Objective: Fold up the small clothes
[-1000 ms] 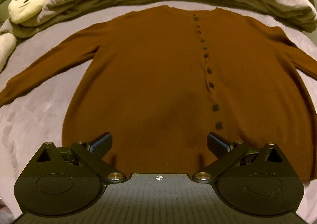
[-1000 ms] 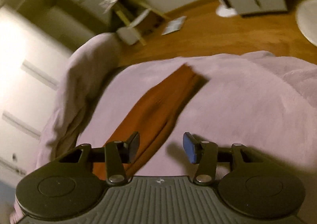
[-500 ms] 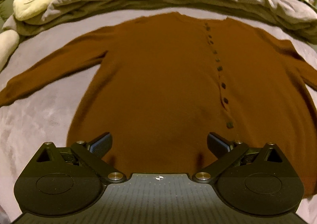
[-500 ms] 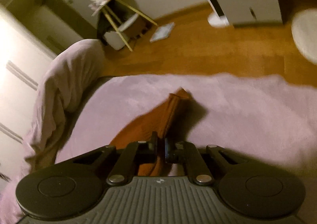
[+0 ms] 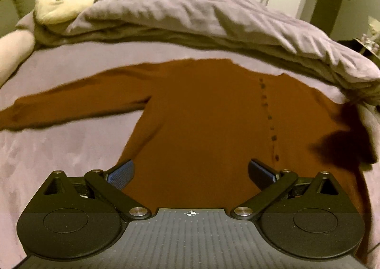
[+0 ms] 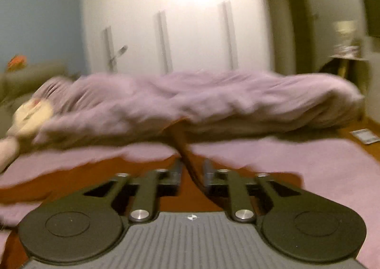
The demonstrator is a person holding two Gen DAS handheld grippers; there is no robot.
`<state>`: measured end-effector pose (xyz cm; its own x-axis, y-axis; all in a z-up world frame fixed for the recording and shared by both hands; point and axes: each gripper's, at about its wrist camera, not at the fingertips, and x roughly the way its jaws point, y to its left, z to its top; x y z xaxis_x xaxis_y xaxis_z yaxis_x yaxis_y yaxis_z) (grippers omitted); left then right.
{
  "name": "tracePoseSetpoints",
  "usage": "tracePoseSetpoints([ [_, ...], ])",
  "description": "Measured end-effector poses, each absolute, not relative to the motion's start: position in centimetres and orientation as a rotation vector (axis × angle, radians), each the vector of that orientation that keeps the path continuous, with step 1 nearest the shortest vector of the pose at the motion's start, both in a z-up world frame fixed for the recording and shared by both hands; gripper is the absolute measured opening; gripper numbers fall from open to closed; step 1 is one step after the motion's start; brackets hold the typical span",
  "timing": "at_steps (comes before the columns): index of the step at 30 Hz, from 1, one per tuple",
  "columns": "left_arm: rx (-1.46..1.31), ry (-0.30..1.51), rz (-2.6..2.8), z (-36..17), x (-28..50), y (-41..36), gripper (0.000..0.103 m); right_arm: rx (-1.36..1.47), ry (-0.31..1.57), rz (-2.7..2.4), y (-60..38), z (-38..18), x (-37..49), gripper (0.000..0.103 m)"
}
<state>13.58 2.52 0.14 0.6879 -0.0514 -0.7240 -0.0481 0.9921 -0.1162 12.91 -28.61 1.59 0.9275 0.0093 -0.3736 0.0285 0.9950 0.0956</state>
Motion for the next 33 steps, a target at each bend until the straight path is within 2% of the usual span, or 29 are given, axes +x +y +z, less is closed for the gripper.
tracePoseSetpoints([
  [1,-0.124,0.810,-0.023,0.4,13.8,2.1,0.103,0.093,0.387,-0.018,-27.6,0.8,12.5,0.034],
  [4,-0.159,0.820,-0.134,0.8,15.5,0.2,0.103,0.099,0.427,-0.139,-27.0,-1.7,10.8,0.034],
  [7,-0.262,0.856,-0.297,0.1,18.2,-2.8,0.103,0.234,0.495,-0.201,-28.5,-4.3,8.7,0.034],
  [15,-0.403,1.049,-0.445,-5.7,25.5,-10.7,0.102,0.323,0.582,-0.268,-30.8,-7.9,4.5,0.034],
  [17,-0.407,1.077,-0.435,-6.8,26.7,-11.5,0.091,0.323,0.574,-0.270,-31.2,-7.9,4.0,0.034],
  [19,-0.423,1.113,-0.442,-7.7,27.5,-12.2,0.076,0.319,0.569,-0.271,-31.5,-7.9,3.7,0.034],
  [21,-0.434,1.129,-0.442,-8.3,28.0,-12.8,0.075,0.317,0.562,-0.280,-31.6,-7.9,3.2,0.034],
  [23,-0.422,1.125,-0.450,-8.3,28.5,-13.6,0.062,0.322,0.565,-0.294,-31.8,-8.0,3.7,0.034],
  [24,-0.415,1.131,-0.448,-8.5,28.7,-13.6,0.049,0.329,0.566,-0.297,-31.9,-8.1,3.9,0.034],
  [25,-0.404,1.141,-0.438,-8.5,29.1,-13.7,0.025,0.335,0.569,-0.296,-31.9,-8.1,4.2,0.034],
  [26,-0.392,1.155,-0.427,-8.6,29.5,-13.8,0.012,0.339,0.575,-0.296,-31.9,-8.2,4.5,0.034],
  [28,-0.395,1.162,-0.418,-8.0,30.0,-13.2,0.011,0.342,0.577,-0.296,-31.9,-8.0,4.8,0.034],
  [33,-0.408,0.990,-0.414,-2.8,30.5,-9.9,0.010,0.348,0.556,-0.279,-31.9,-7.2,5.4,0.040],
])
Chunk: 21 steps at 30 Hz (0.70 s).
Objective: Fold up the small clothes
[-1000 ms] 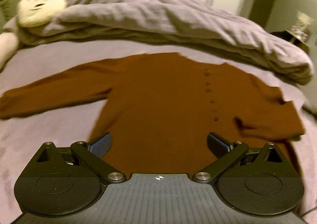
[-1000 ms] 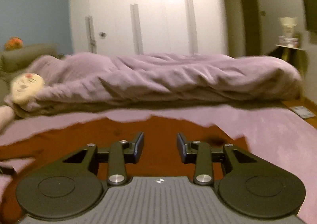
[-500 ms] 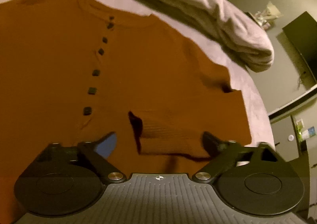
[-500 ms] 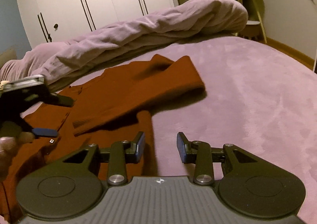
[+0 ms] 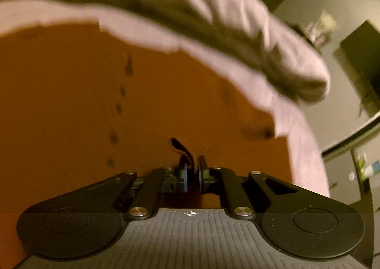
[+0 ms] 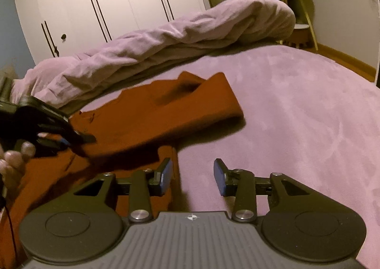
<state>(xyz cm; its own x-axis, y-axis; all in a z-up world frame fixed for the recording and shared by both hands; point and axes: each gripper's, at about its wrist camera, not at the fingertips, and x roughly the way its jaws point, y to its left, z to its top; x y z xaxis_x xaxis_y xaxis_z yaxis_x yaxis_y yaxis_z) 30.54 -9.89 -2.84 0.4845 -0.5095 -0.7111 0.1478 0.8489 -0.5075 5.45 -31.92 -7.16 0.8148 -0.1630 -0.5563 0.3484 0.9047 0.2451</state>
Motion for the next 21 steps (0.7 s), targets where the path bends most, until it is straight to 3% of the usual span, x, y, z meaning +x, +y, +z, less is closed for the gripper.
tracePoseSetpoints([
  [8,-0.312,0.738,-0.240,3.5,31.6,-2.0,0.010,0.475,0.535,-0.099,-30.1,-6.6,9.1,0.042],
  [21,-0.207,0.846,-0.061,-2.9,33.4,3.7,0.010,0.632,0.577,-0.159,-31.2,-10.5,18.9,0.042],
])
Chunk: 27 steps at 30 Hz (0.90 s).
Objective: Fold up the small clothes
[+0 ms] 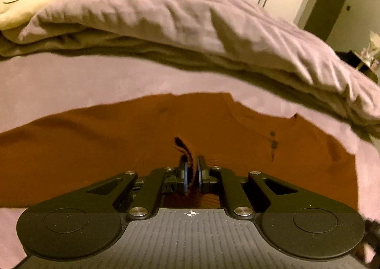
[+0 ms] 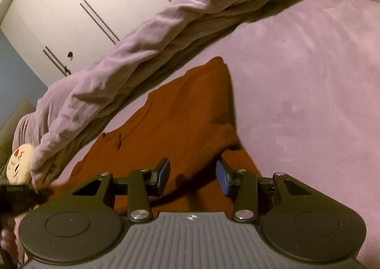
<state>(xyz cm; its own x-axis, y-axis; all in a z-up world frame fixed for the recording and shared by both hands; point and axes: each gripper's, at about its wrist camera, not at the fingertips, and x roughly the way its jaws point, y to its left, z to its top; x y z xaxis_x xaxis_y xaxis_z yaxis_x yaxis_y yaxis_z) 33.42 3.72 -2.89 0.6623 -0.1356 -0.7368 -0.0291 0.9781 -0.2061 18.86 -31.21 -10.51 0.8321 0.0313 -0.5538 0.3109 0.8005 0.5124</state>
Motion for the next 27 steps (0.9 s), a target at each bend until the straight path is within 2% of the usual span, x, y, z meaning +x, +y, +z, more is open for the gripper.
tracePoseSetpoints([
  [3,-0.184,0.841,-0.066,-3.3,32.8,3.8,0.010,0.572,0.556,-0.206,-31.5,-10.6,19.3,0.034],
  [5,-0.172,0.825,-0.087,-3.2,32.8,3.6,0.010,0.541,0.547,-0.265,-32.1,-10.8,19.2,0.018],
  [7,-0.160,0.801,-0.100,-3.1,32.8,3.2,0.010,0.505,0.540,-0.313,-32.7,-11.0,18.9,0.009],
  [12,-0.145,0.756,-0.106,-2.7,32.8,3.0,0.011,0.382,0.545,-0.328,-31.3,-11.2,19.0,0.010],
  [15,-0.069,0.817,-0.043,-4.0,33.1,3.4,0.014,0.294,0.579,-0.311,-30.2,-11.0,19.1,0.015],
  [17,-0.056,0.847,-0.015,-4.6,32.6,4.3,0.023,0.256,0.595,-0.308,-29.6,-10.6,18.8,0.018],
  [18,-0.068,0.847,-0.007,-4.9,32.2,4.9,0.031,0.240,0.596,-0.309,-29.3,-10.2,18.4,0.020],
  [19,-0.084,0.843,0.005,-5.1,31.8,5.6,0.036,0.228,0.588,-0.308,-29.1,-9.8,17.8,0.026],
  [21,-0.120,0.839,0.017,-5.2,31.0,6.6,0.037,0.200,0.544,-0.319,-28.5,-9.0,16.5,0.028],
  [24,-0.186,0.863,-0.025,-5.6,30.3,6.9,0.049,0.155,0.490,-0.325,-27.6,-8.1,15.7,0.028],
  [27,-0.171,0.897,-0.071,-6.4,30.4,5.4,0.050,0.112,0.509,-0.283,-26.6,-7.9,17.2,0.028],
])
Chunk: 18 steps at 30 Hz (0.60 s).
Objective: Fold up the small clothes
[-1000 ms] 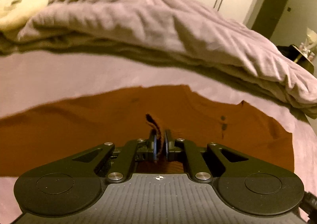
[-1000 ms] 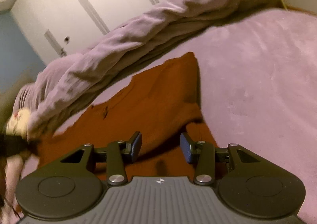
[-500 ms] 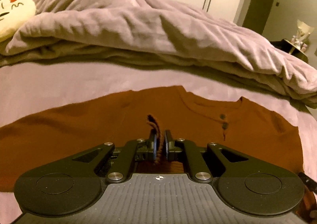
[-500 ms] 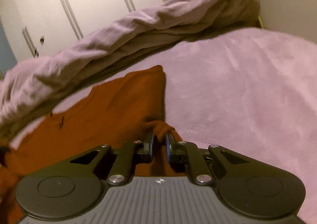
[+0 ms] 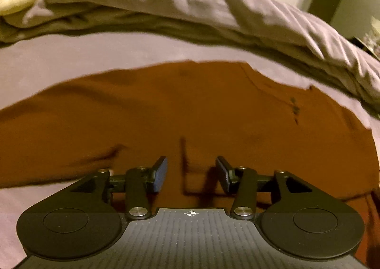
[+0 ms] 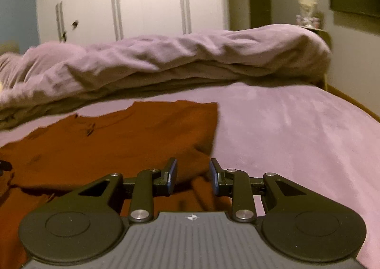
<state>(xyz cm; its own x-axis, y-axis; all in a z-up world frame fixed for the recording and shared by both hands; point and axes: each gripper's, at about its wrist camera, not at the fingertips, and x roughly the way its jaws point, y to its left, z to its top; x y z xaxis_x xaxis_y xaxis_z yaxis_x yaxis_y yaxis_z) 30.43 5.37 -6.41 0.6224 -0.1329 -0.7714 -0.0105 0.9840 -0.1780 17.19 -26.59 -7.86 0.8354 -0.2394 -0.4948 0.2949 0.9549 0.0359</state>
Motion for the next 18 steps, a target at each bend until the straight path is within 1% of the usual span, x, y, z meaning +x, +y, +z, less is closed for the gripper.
tracePoseSetpoints([
  [2,-0.162,0.928,-0.093,-7.0,31.1,4.4,0.050,0.068,0.526,-0.250,-25.7,-8.1,18.6,0.027],
  [5,-0.128,0.940,-0.059,-7.6,31.9,3.2,0.041,-0.039,0.590,-0.234,-24.3,-9.2,20.8,0.023],
  [7,-0.090,0.926,-0.038,-7.7,32.6,2.7,0.017,-0.088,0.660,-0.242,-24.0,-10.4,22.2,0.022],
  [8,-0.075,0.922,-0.031,-7.8,32.8,2.5,0.014,-0.094,0.668,-0.240,-23.9,-10.8,22.5,0.021],
  [10,-0.062,0.903,-0.018,-7.8,33.3,2.4,0.011,-0.127,0.669,-0.250,-23.7,-11.1,22.9,0.019],
  [12,-0.049,0.888,0.001,-7.8,33.6,2.3,0.010,-0.149,0.672,-0.266,-23.5,-11.2,23.5,0.019],
  [17,-0.004,0.878,0.025,-8.4,34.1,2.2,0.010,-0.216,0.680,-0.284,-23.0,-11.8,24.3,0.019],
  [18,0.013,0.877,0.031,-8.5,34.1,2.1,0.013,-0.229,0.680,-0.285,-22.9,-11.9,24.2,0.019],
])
